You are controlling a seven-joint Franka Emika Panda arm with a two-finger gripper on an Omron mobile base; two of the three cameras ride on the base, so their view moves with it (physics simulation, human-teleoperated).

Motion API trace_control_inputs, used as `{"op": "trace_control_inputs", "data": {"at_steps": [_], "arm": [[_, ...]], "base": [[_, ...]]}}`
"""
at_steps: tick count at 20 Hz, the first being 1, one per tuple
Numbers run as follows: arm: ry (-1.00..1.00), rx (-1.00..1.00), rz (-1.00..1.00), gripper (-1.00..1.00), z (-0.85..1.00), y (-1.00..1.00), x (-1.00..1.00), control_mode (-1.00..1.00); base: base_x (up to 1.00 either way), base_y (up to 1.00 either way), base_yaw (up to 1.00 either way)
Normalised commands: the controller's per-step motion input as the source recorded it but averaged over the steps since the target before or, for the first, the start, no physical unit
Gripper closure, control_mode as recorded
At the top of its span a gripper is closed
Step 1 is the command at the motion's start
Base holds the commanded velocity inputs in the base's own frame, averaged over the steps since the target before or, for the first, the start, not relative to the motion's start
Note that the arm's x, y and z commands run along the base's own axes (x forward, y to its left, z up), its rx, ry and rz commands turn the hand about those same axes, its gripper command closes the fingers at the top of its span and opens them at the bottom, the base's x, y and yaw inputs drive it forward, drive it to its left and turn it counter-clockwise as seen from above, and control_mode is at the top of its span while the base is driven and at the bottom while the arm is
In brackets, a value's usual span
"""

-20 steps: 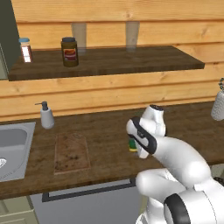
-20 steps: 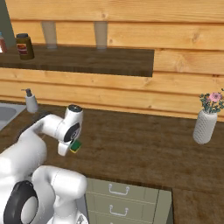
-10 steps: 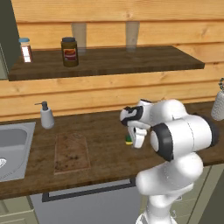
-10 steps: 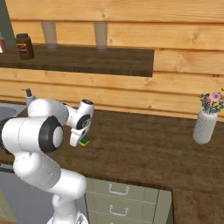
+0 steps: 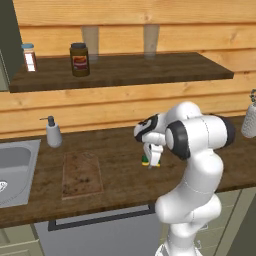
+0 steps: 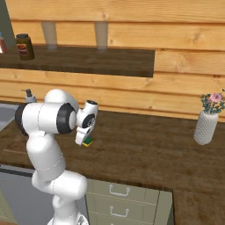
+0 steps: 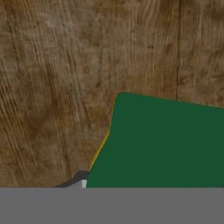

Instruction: Pick up the sponge from the counter and clean the cutting board by briefly scrubbing or pressing down on the cutting board. Once finished, release the sponge.

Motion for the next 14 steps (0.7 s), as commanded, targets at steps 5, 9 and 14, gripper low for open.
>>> {"op": "trace_control_inputs", "data": {"at_steps": [5, 9, 14], "arm": [[0.0, -0.01, 0.0, -1.0, -0.4, 0.01, 0.05, -1.0], [-0.02, 0.0, 0.0, -1.0, 0.0, 0.0, -0.08, -1.0], [-0.17, -0.01, 0.0, -1.0, 0.15, 0.01, -0.41, -1.0]], "base": [[0.0, 0.0, 0.0], [0.0, 0.0, 0.0], [0.0, 0.0, 0.0]]}}
